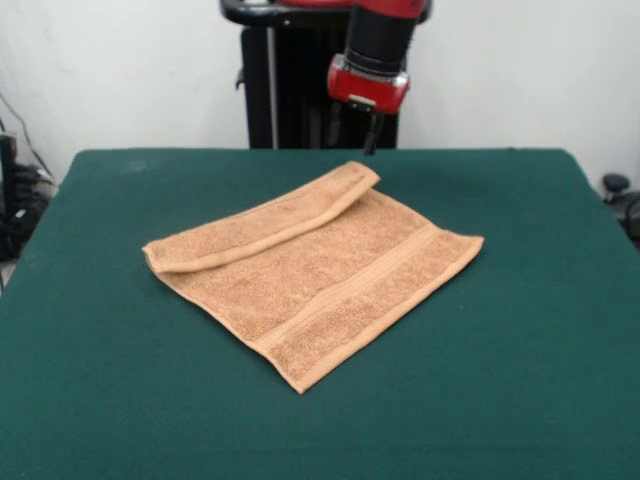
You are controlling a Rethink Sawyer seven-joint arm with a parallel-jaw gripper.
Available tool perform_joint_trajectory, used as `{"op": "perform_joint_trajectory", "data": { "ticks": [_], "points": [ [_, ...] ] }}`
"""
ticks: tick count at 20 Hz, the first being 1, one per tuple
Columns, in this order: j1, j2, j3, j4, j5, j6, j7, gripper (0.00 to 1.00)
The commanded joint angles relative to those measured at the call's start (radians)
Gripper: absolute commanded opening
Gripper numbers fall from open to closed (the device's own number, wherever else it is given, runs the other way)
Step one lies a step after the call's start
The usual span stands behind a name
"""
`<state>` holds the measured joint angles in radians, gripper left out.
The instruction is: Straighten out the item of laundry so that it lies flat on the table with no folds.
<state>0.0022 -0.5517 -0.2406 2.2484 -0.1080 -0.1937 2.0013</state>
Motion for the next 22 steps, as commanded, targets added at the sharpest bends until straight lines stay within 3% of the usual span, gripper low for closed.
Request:
{"op": "perform_joint_trajectory", "data": {
  "ticks": [1, 11, 22],
  "points": [
    [-0.127, -0.026, 0.123, 0.02, -0.184, 0.031, 0.014, 1.0],
    [-0.055, 0.006, 0.121, 0.014, -0.188, 0.01, 0.123, 1.0],
    [0.067, 0.063, 0.135, 0.003, -0.067, -0.039, 0.231, 1.0]
  ]
}}
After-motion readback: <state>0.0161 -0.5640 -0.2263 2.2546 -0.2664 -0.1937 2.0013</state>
